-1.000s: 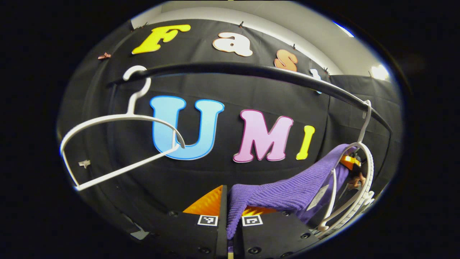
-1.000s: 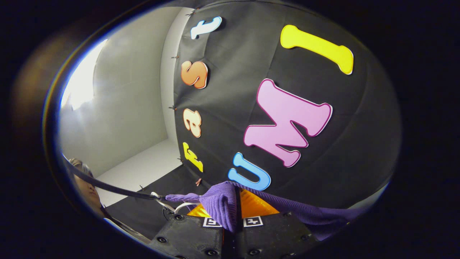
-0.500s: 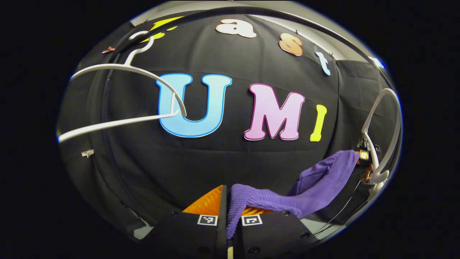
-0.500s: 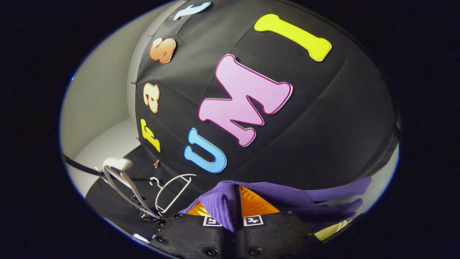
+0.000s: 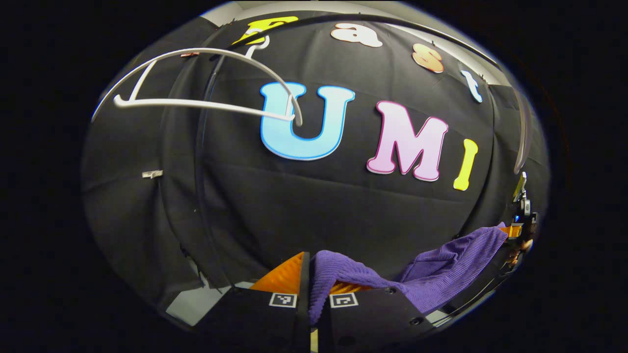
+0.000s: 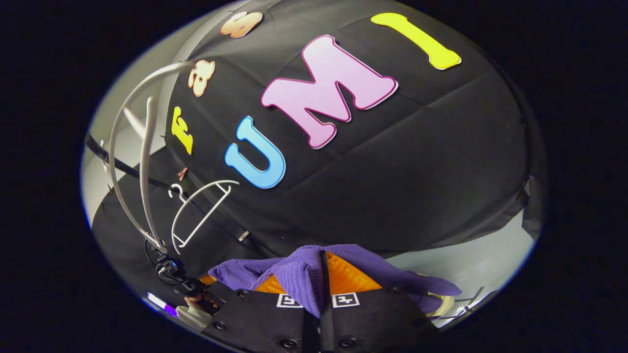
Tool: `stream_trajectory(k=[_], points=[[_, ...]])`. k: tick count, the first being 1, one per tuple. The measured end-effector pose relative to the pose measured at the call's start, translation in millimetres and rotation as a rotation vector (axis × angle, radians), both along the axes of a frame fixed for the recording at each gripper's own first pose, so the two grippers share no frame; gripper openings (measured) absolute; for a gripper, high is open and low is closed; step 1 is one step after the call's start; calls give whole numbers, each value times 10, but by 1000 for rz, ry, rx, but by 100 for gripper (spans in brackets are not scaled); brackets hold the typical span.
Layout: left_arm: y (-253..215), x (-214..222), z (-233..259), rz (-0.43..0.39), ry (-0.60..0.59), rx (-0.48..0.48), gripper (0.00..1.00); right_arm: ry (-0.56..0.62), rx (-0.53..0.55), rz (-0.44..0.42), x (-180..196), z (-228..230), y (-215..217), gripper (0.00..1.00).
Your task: Grasp the clothes on the hanger with both hands and then place them into the laundry hamper below.
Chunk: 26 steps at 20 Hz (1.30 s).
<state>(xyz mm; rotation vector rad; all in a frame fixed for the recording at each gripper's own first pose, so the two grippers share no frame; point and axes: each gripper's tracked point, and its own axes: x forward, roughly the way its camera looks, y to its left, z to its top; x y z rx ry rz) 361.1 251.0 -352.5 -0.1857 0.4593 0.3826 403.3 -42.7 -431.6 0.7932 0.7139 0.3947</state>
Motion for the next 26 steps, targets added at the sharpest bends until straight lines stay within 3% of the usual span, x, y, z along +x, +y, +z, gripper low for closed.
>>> stream_trajectory(k=[9, 12, 14, 18, 22, 26], points=[[-354, -502, -763, 107, 88, -122, 10, 112, -31, 84, -588, -372, 448, 12], [-544, -514, -970, 114, 106, -162, 10, 164, 27, 78, -690, -421, 635, 11], [-815, -476, -1017, 90, 114, -202, 10, 198, 73, 99, -862, -375, 877, 11], [-1504, -159, -616, -97, 69, -160, 10, 137, 87, 192, -984, 92, 1247, 12], [-1823, 84, -201, -185, 44, -72, 10, 21, -58, 154, -857, 307, 1017, 12], [-1887, 29, -388, -192, 123, -40, 10, 10, -210, 174, -966, 220, 989, 12]])
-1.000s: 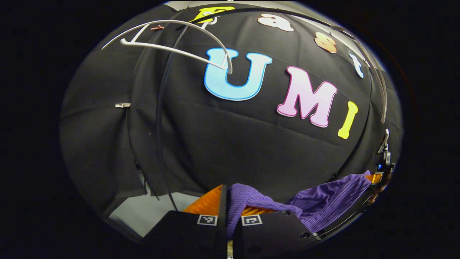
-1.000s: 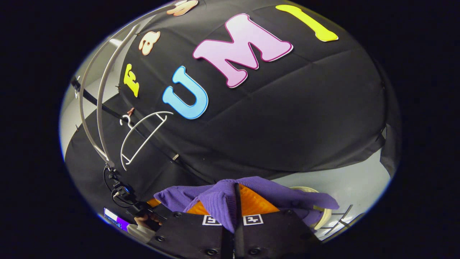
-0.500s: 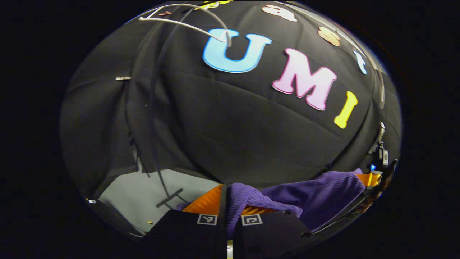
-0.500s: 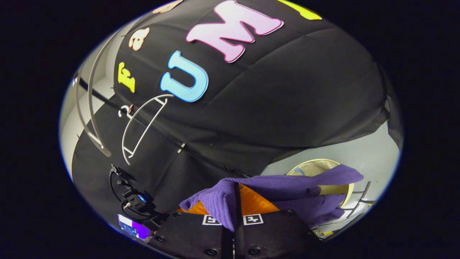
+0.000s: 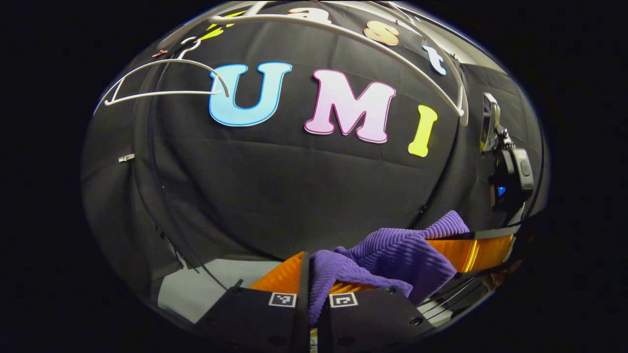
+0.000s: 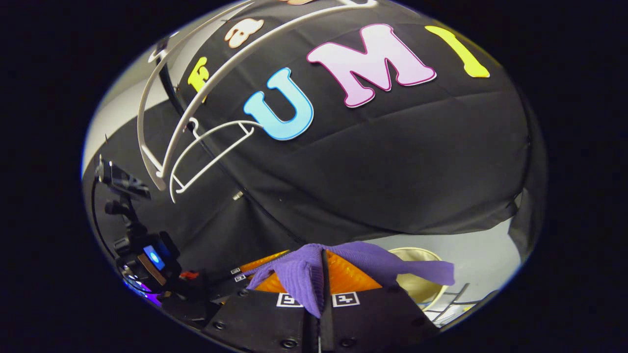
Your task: Grasp the clothes on the hanger with both hands and then place them into the laundry hamper below.
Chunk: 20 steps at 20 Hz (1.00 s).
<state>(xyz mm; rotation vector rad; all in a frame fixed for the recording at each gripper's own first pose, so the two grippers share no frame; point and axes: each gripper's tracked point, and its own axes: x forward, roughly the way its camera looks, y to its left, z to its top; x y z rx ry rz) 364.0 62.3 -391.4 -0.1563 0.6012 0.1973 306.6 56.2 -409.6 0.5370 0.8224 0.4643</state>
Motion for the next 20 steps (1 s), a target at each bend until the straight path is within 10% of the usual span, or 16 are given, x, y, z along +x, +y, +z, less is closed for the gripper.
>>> stream_trajectory(k=[8, 12, 13, 14, 16, 20], points=[[-59, 77, -529, 4, 98, -73, 13, 72, -87, -18, 12, -453, -153, 14], [-99, -15, -652, -10, 152, -90, 25, 86, -89, -16, -8, -538, -166, 49], [-104, -34, -652, -18, 152, -92, 34, 88, -88, -21, 3, -553, -163, 43], [-96, -72, -679, -19, 156, -81, 52, 89, -99, -26, -4, -574, -200, 66], [-68, -138, -667, -23, 164, -52, 82, 87, -117, -29, -33, -582, -264, 71], [-55, -225, -591, -6, 148, -54, 92, 81, -113, -67, -74, -498, -381, 82]])
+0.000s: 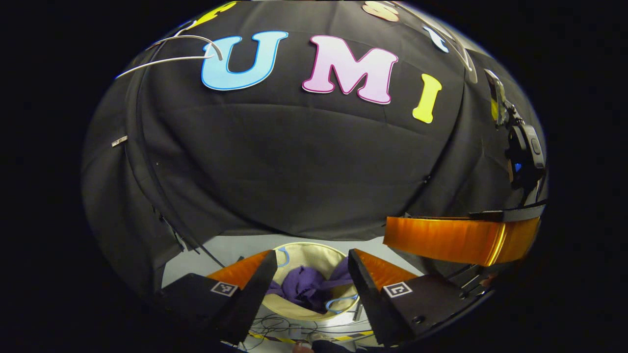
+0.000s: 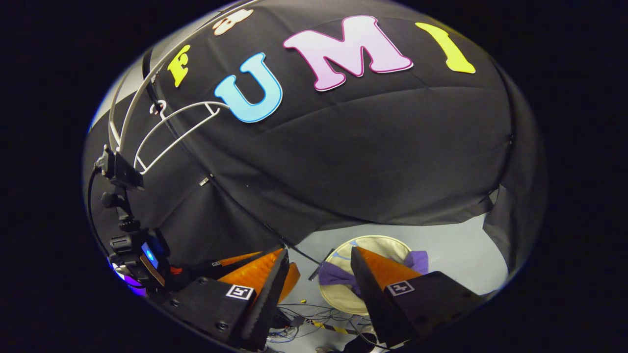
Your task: Grasp the clothes on the hanger with both hands and then place them into the laundry hamper below.
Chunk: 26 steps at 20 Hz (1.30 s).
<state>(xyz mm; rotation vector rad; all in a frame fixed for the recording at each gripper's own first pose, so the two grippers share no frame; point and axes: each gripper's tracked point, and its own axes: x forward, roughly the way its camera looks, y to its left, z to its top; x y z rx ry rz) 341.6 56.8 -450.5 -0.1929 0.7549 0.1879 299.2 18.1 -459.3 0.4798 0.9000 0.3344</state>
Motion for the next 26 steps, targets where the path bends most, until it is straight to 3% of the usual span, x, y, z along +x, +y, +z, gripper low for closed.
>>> stream_trajectory(k=[4, 5, 7, 17, 26], points=[[-11, -91, 168, 2, -36, 15, 95, -66, -44, -18, -63, 206, -128, 80], [-23, -118, 253, -1, -55, 21, 93, -92, -59, -23, -77, 288, -163, 97], [-74, -160, 490, -12, -109, 26, 95, -149, -76, -37, -105, 501, -216, 98], [-105, -710, 1934, -99, -379, 113, 95, -436, -178, -119, -598, 1876, -264, 98], [-124, -1479, 3248, -136, -664, 189, 95, -681, -238, -202, -1195, 3018, -202, 100]])
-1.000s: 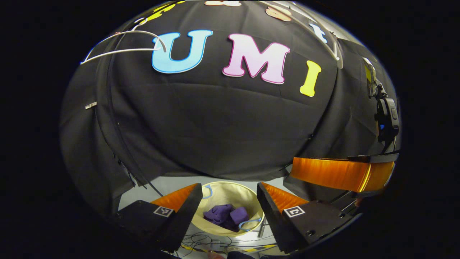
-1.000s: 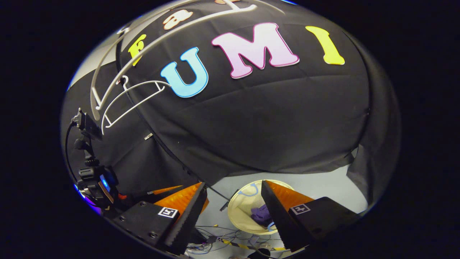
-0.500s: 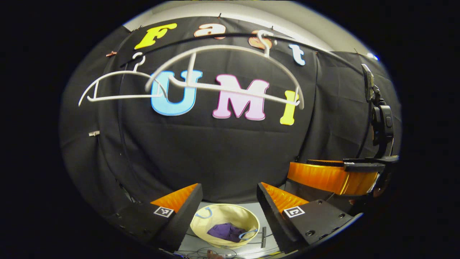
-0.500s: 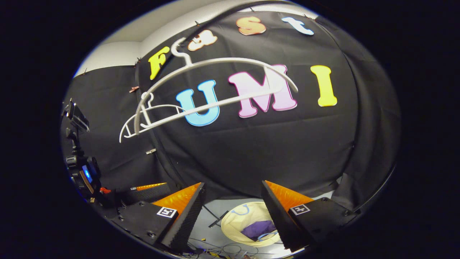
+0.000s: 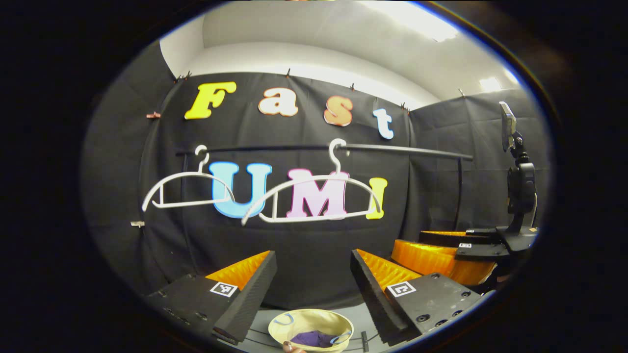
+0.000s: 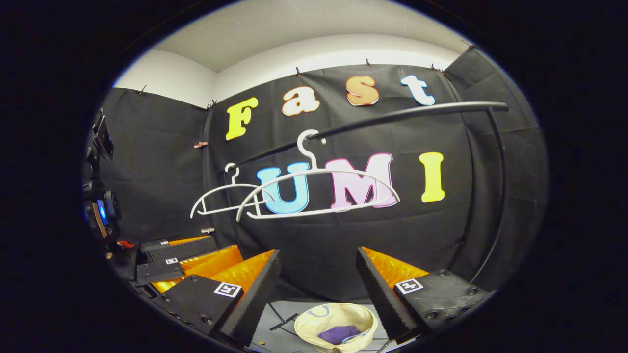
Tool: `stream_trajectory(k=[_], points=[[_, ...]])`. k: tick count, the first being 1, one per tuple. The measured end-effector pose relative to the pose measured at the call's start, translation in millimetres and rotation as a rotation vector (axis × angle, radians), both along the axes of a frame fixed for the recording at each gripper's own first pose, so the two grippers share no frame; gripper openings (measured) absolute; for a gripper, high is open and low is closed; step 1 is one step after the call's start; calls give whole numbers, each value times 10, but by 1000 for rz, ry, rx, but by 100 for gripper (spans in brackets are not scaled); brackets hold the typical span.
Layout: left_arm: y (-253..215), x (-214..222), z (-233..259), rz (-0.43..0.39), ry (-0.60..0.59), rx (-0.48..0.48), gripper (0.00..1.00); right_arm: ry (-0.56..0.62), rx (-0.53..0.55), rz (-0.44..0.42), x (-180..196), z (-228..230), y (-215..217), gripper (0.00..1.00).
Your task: Grasp the clothes on the hanger with both hands and then place them into the laundry hamper below.
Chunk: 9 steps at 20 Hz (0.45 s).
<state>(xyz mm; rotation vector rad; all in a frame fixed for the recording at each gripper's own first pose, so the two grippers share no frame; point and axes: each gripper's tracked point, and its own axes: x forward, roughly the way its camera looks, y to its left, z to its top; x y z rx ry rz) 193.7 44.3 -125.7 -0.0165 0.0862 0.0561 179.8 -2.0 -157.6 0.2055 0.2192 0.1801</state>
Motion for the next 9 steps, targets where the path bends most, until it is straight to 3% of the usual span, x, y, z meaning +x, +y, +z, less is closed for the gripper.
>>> stream_trajectory(k=[8, 9], points=[[-55, -477, 601, -16, -147, 26, 92, -142, -20, -45, -415, 699, 80, 100], [-57, -526, 670, -12, -164, 31, 92, -167, -18, -54, -444, 793, 65, 92]])
